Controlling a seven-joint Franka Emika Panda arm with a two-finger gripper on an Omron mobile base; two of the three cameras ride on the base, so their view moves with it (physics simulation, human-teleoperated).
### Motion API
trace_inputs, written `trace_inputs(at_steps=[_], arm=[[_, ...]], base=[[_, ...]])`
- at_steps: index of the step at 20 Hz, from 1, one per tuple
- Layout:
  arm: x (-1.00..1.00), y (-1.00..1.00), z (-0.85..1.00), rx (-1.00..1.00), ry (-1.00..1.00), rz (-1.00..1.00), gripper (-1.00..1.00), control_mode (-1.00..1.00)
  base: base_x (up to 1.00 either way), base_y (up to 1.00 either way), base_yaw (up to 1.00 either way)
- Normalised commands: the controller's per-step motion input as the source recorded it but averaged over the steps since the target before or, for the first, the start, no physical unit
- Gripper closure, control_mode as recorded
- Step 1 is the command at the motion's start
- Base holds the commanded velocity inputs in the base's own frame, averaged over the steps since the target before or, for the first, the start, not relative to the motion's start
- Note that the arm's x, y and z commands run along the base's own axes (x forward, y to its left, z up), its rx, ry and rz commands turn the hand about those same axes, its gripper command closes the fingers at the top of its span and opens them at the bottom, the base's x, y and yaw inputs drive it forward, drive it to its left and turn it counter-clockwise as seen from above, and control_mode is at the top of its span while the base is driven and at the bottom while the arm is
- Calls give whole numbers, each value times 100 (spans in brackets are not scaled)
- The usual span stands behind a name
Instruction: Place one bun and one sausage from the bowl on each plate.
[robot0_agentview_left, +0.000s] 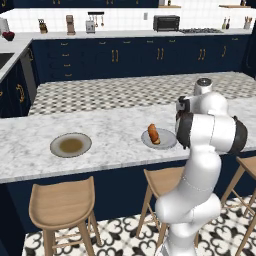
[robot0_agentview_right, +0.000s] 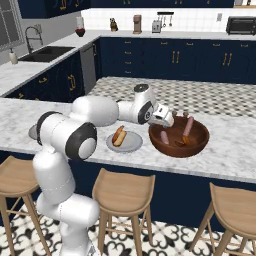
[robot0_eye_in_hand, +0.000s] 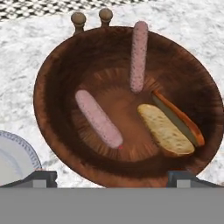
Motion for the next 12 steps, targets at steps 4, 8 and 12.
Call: trace_inputs(at_steps=[4, 8, 12], arm=[[49, -85, 0, 0, 0, 0, -100, -100], [47, -45, -1, -1, 0, 0, -100, -100], [50, -30, -23, -7, 0, 0, -100, -100]], base=[[0, 0, 0], [0, 0, 0], [0, 0, 0]])
